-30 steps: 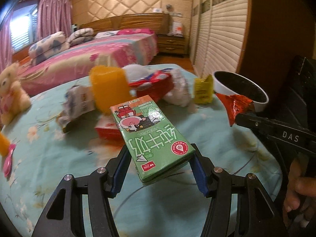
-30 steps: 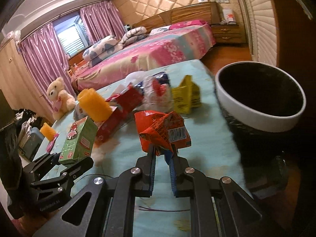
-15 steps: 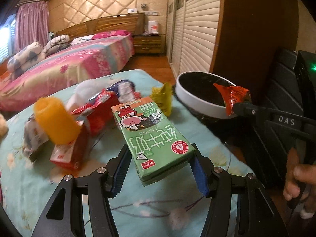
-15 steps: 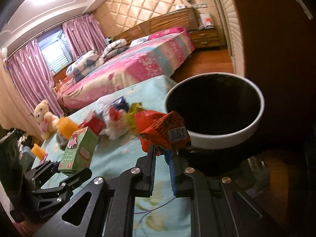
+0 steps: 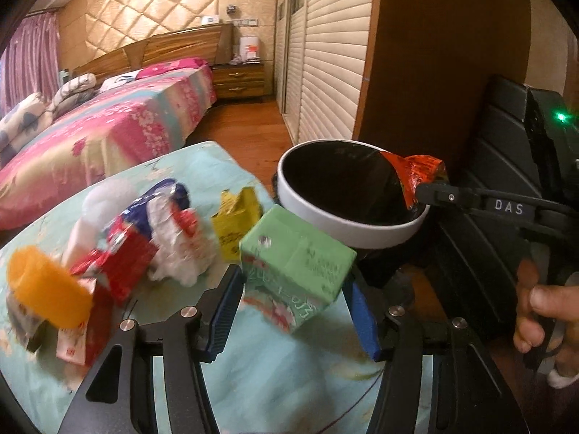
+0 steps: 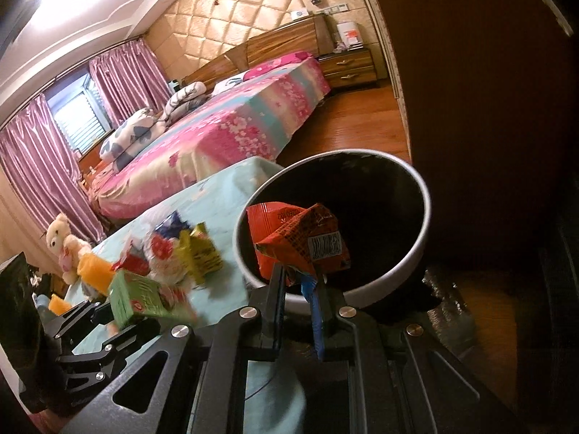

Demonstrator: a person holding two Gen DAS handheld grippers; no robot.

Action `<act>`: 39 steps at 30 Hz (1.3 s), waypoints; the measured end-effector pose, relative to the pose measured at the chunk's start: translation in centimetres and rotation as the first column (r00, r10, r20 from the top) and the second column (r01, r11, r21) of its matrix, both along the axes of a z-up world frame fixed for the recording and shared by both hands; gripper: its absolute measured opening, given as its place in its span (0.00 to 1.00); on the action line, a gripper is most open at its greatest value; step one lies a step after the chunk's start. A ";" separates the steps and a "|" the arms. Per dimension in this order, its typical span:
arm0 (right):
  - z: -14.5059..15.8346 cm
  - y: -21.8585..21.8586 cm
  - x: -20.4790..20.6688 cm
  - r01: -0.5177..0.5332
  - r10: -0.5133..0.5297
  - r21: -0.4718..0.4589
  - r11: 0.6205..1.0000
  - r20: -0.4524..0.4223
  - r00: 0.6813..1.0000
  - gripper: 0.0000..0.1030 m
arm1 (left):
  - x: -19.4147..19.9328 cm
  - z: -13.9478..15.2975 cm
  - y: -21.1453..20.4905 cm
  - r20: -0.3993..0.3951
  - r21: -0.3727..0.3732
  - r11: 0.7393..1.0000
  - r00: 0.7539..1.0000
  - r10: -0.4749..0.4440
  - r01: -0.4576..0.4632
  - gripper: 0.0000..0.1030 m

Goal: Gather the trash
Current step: 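Carry the green carton and orange bag over the white trash bin with both tools, then open the left tool to drop the green carton while the right tool releases the orange bag into the bin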

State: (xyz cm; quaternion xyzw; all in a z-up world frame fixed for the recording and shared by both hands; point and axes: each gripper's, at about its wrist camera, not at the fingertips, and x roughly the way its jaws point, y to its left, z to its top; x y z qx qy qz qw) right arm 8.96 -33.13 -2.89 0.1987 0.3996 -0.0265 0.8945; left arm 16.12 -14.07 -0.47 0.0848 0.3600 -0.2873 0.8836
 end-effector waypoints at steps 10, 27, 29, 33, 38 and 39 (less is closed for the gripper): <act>-0.8 -2.8 1.9 0.024 -0.024 0.002 1.000 -0.028 0.999 0.12 | 1.9 0.3 -3.3 0.021 0.013 0.999 0.998 -0.053 0.053 0.53; -2.0 -5.9 4.3 0.040 -0.039 0.022 0.999 -0.057 0.998 0.12 | 4.9 -0.4 -7.0 0.001 0.008 0.994 0.994 -0.110 0.110 0.36; -2.2 -6.2 4.4 0.042 -0.040 0.027 0.999 -0.067 0.997 0.12 | 5.1 -0.4 -7.0 -0.015 0.000 0.993 0.992 -0.122 0.122 0.36; -2.6 -6.9 4.5 0.049 -0.044 0.060 0.997 -0.081 0.996 0.21 | 5.0 -0.1 -7.1 0.001 0.003 0.994 0.994 -0.106 0.106 0.47; -2.4 -6.9 4.4 0.060 -0.054 0.077 0.995 -0.077 0.996 0.41 | 4.6 0.3 -6.1 0.008 -0.020 0.997 0.997 -0.074 0.074 0.56; -2.3 -6.8 4.2 0.060 -0.055 0.077 0.995 -0.075 0.996 0.41 | 4.5 0.3 -5.9 0.005 -0.026 0.997 0.998 -0.067 0.067 0.56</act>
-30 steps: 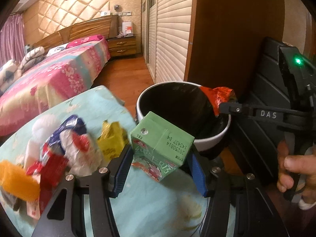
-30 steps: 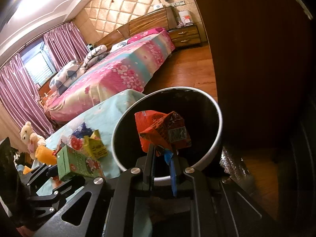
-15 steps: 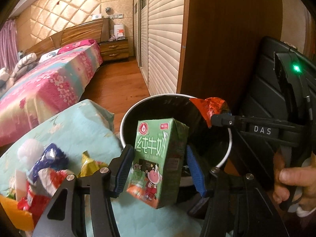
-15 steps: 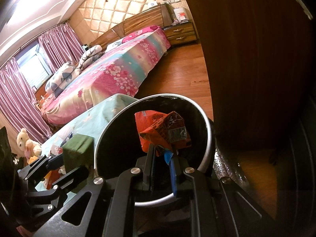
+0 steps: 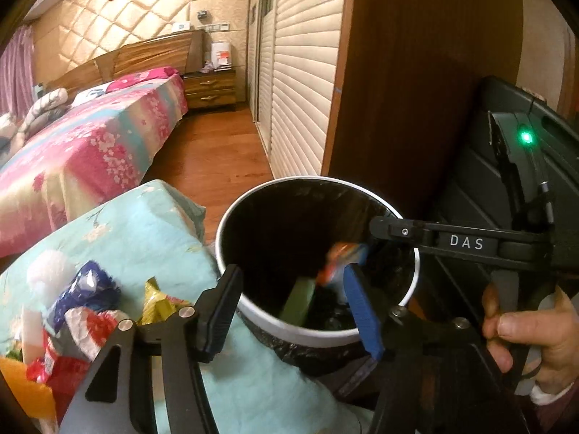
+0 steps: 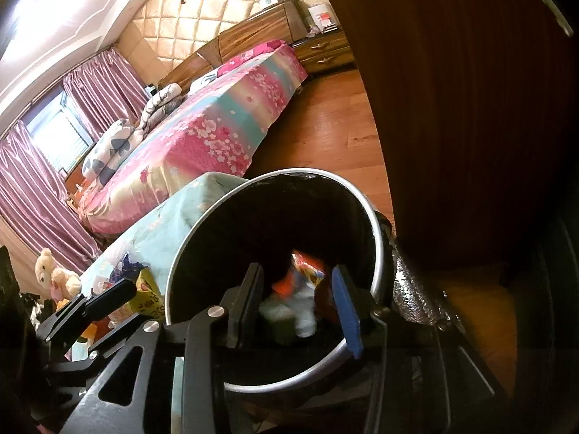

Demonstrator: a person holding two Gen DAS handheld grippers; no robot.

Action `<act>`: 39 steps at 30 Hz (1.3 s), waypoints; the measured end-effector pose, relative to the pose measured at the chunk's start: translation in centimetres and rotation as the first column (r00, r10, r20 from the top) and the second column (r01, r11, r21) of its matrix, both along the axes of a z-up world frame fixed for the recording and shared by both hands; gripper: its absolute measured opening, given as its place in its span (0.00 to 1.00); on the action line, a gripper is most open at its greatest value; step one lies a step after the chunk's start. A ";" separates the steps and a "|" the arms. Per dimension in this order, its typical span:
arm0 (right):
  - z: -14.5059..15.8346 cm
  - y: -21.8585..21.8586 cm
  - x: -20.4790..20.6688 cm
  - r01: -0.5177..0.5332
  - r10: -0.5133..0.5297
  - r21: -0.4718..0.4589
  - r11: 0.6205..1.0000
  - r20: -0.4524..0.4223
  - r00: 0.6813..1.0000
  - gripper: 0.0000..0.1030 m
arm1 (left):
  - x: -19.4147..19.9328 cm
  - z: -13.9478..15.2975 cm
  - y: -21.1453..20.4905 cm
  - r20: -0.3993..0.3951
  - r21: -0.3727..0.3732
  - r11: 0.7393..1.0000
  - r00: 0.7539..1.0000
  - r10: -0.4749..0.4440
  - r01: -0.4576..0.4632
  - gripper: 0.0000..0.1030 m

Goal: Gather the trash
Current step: 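Open the left tool to drop the green carton while the right tool releases the orange bag into the bin, then move both open tools back over the trash on the table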

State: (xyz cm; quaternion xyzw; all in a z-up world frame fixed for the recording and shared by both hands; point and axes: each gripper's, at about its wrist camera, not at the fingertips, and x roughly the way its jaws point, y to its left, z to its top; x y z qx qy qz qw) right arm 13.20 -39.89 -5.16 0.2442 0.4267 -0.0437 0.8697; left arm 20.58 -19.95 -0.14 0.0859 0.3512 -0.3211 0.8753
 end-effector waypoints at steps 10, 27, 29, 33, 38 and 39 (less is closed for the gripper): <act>1.6 3.0 -1.5 -0.022 0.022 -0.005 1.000 0.043 0.999 0.51 | -2.6 -0.9 4.1 -0.031 -0.022 0.997 0.996 0.079 -0.080 0.59; 2.0 13.1 -3.9 -0.164 0.166 -0.033 0.986 0.065 0.984 0.77 | -7.5 -1.4 12.7 -0.058 -0.016 0.959 0.958 0.281 -0.283 0.61; 1.8 14.0 -3.8 -0.182 0.184 -0.033 0.983 0.060 0.981 0.77 | -7.7 -1.4 13.4 -0.065 -0.019 0.953 0.951 0.302 -0.304 0.61; 1.3 15.7 -4.0 -0.208 0.209 -0.028 0.978 0.050 0.977 0.77 | -8.2 -1.5 14.6 -0.069 -0.018 0.941 0.939 0.337 -0.339 0.61; 0.7 17.4 -4.0 -0.233 0.234 -0.029 0.972 0.041 0.971 0.77 | -8.6 -1.8 16.1 -0.080 -0.013 0.925 0.923 0.378 -0.380 0.62; 0.6 17.7 -3.8 -0.238 0.239 -0.028 0.971 0.038 0.970 0.77 | -8.6 -1.9 16.5 -0.084 -0.014 0.920 0.918 0.388 -0.391 0.62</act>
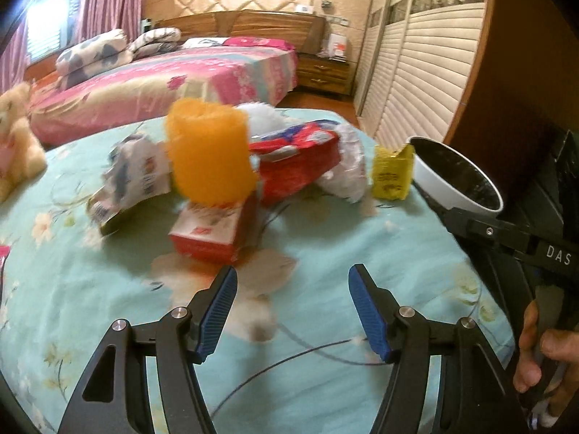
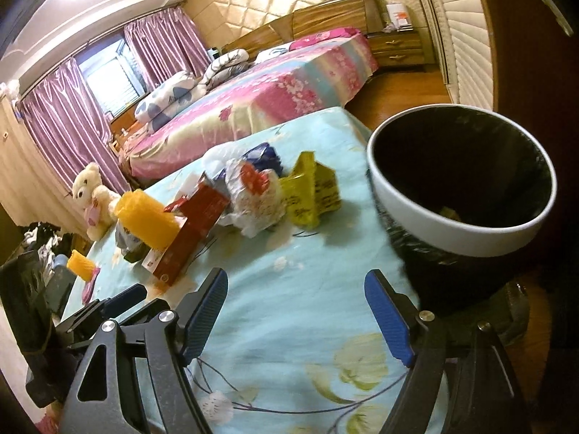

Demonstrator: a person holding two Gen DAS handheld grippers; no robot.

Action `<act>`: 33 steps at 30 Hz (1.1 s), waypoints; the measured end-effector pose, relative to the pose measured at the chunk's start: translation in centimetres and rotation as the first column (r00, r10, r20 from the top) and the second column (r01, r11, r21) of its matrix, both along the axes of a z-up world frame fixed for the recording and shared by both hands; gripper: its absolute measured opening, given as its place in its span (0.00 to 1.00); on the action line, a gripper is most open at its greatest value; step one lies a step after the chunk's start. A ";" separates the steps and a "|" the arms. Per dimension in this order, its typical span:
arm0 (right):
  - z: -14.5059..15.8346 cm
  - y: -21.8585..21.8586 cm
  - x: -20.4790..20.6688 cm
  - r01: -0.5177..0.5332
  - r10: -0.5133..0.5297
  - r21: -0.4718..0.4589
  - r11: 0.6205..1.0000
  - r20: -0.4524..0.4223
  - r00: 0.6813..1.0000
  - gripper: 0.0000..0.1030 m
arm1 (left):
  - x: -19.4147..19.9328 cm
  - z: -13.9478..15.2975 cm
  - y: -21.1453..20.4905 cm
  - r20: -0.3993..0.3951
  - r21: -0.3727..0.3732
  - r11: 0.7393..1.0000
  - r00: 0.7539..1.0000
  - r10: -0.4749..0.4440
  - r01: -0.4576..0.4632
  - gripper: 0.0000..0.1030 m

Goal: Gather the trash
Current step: 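Move both open tools back over the trash on the table, then grasp the orange mesh fruit net with the left tool while the right tool grasps the white crumpled bag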

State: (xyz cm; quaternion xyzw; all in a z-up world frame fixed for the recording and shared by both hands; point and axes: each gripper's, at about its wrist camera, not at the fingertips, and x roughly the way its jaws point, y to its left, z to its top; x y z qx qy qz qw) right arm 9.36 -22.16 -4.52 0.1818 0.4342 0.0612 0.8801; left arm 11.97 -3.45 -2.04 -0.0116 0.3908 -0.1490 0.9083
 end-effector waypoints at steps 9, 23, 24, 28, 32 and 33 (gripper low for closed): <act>-0.4 2.5 0.7 -0.029 0.029 -0.005 1.000 -0.003 1.000 0.77 | 0.8 -0.1 1.7 -0.008 -0.004 0.998 0.998 0.060 -0.060 0.63; -0.7 4.4 2.6 -0.062 0.062 -0.032 0.998 0.005 0.998 0.76 | 3.4 -0.3 4.2 -0.010 -0.026 0.995 0.995 0.100 -0.100 0.64; -0.7 4.6 2.8 -0.063 0.064 -0.033 0.997 0.007 0.998 0.74 | 3.8 -0.2 4.3 -0.004 -0.029 0.994 0.995 0.103 -0.103 0.64; -1.2 5.1 4.2 -0.067 0.067 -0.030 0.997 -0.004 0.998 0.59 | 5.1 0.3 4.8 0.015 -0.050 0.992 0.993 0.117 -0.116 0.64; -1.7 5.5 5.8 -0.071 0.071 -0.031 0.997 -0.005 0.997 0.56 | 6.4 0.3 5.0 0.025 -0.065 0.990 0.991 0.129 -0.128 0.64; -1.8 5.6 6.2 -0.068 0.068 -0.032 0.997 -0.003 0.998 0.57 | 6.7 0.2 4.9 0.028 -0.069 0.989 0.991 0.130 -0.127 0.64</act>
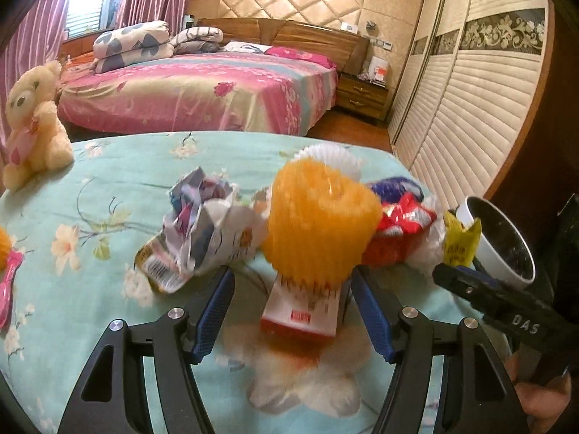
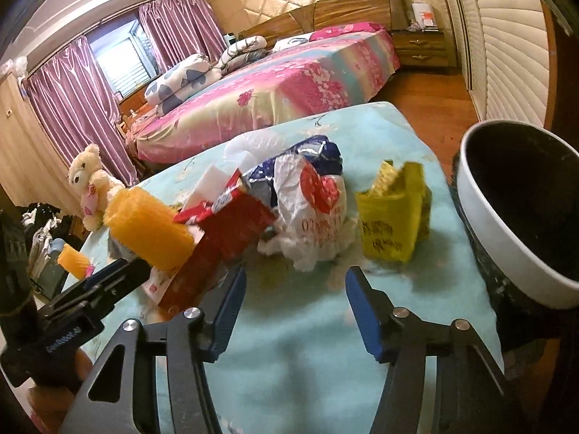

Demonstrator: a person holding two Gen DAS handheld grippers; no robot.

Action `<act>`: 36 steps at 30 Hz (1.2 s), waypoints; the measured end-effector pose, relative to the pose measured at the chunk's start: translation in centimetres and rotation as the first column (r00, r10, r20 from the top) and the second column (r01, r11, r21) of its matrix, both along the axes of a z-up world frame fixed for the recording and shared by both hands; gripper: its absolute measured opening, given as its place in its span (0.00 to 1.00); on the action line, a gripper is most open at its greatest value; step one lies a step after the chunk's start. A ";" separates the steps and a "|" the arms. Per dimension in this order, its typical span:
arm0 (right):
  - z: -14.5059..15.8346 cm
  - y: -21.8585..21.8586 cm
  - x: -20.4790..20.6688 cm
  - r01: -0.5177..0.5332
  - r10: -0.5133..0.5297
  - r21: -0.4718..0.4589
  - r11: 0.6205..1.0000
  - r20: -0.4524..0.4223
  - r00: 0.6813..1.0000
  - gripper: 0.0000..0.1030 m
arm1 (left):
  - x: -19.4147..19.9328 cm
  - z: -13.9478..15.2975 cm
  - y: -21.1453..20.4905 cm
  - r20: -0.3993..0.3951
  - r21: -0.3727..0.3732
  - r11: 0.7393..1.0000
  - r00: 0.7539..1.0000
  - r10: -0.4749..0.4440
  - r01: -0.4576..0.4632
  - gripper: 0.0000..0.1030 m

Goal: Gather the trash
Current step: 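Grasp the orange mesh fruit net with the left tool while the right tool grasps the white crumpled bag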

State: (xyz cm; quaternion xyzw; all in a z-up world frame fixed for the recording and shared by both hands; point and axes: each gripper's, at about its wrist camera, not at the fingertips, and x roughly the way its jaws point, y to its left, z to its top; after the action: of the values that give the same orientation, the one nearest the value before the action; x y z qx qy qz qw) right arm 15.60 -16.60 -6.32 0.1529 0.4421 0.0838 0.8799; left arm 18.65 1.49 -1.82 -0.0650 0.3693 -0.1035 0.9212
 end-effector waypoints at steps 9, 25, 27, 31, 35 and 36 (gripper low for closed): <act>-1.3 -0.4 2.7 0.018 -0.018 0.013 1.000 -0.014 1.000 0.39 | 1.6 -1.0 -0.3 -0.011 -0.016 0.999 0.999 -0.043 0.043 0.26; 1.0 -2.2 -1.2 0.016 -0.018 0.047 0.999 0.033 0.999 0.23 | -2.2 0.4 -1.3 0.046 0.003 0.994 0.993 -0.113 0.113 0.12; 1.2 -2.7 -1.7 0.024 -0.026 0.050 0.998 0.037 0.999 0.23 | -2.8 0.6 -1.7 0.052 0.002 0.992 0.990 -0.127 0.128 0.12; 1.9 -3.9 -3.1 0.045 -0.047 0.053 0.998 0.049 0.998 0.23 | -3.6 1.1 -2.6 0.066 -0.001 0.987 0.985 -0.160 0.161 0.12; 2.4 -5.3 -4.3 0.073 -0.076 0.052 0.996 0.060 0.995 0.23 | -4.0 1.4 -3.5 0.074 0.001 0.981 0.978 -0.193 0.194 0.12; 2.5 -5.6 -4.6 0.081 -0.084 0.051 0.995 0.061 0.995 0.23 | -4.1 1.4 -3.9 0.074 0.002 0.979 0.976 -0.203 0.204 0.12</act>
State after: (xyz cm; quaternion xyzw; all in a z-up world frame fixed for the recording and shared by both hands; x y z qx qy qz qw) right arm 10.97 -22.23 -3.83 0.1894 0.4050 0.0628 0.8923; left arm 14.59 -2.41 -0.45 -0.0254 0.3393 -0.2006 0.9187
